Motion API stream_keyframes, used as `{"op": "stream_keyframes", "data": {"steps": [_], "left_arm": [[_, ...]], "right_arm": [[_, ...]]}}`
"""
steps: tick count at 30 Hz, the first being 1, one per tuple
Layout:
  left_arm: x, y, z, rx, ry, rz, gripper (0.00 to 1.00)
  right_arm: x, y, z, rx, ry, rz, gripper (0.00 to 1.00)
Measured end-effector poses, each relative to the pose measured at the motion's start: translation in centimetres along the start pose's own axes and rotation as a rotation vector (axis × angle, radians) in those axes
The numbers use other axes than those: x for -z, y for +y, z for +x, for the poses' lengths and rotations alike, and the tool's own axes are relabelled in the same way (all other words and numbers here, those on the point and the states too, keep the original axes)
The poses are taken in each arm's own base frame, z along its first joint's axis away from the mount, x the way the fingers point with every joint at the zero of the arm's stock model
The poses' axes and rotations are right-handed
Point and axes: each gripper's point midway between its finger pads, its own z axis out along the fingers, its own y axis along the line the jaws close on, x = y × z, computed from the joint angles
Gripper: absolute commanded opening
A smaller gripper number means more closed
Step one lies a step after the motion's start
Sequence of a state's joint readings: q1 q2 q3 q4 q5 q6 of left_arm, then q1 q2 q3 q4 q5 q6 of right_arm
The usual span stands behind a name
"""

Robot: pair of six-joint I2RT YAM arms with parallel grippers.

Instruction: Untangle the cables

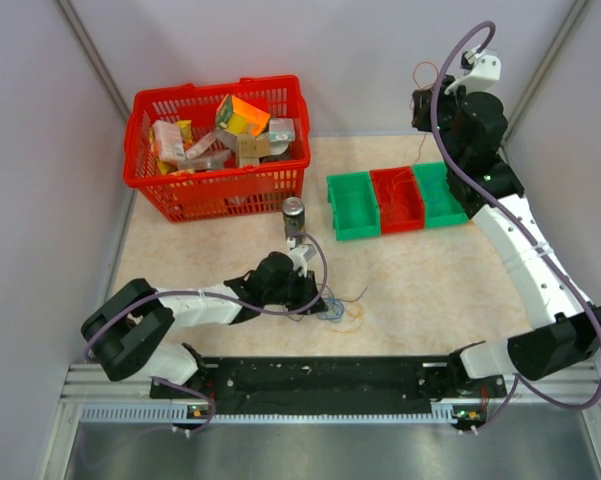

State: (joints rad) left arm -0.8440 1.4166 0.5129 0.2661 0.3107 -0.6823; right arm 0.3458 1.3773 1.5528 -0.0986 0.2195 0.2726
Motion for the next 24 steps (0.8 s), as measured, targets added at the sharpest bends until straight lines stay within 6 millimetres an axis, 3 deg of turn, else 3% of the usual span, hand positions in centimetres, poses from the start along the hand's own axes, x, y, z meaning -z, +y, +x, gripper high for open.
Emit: {"op": "stream_keyframes", "data": {"steps": [3,8,18,21,24], "left_arm": [[0.0,-0.3,-0.1,0.000,0.004,0.011,0.33],[0.0,-0.6,-0.4,-0.003,0.002,0.018,0.37],[1.0,-1.6,-1.2,-0.011,-0.017,0.026,0.14],[1.1,-2.1,-1.7,-0.015,-0.028,0.035,0.00],[1.2,-2.4,-2.0,-0.016,-0.029,0.037,0.00]], "right_arm": [[0.2,-0.2,0.3,-0.001,0.001,0.002,0.00],[0.9,-1.6,4.0,0.003,0.053,0.023,0.00],[-0.3,-7.3,16.0,0.042,0.268,0.150,0.00],[-0.2,-8.1,19.9,0.035,0.353,0.167,0.00],[-0.2,-8.8,24.0,0.025,0.463,0.184,0.01]]}}
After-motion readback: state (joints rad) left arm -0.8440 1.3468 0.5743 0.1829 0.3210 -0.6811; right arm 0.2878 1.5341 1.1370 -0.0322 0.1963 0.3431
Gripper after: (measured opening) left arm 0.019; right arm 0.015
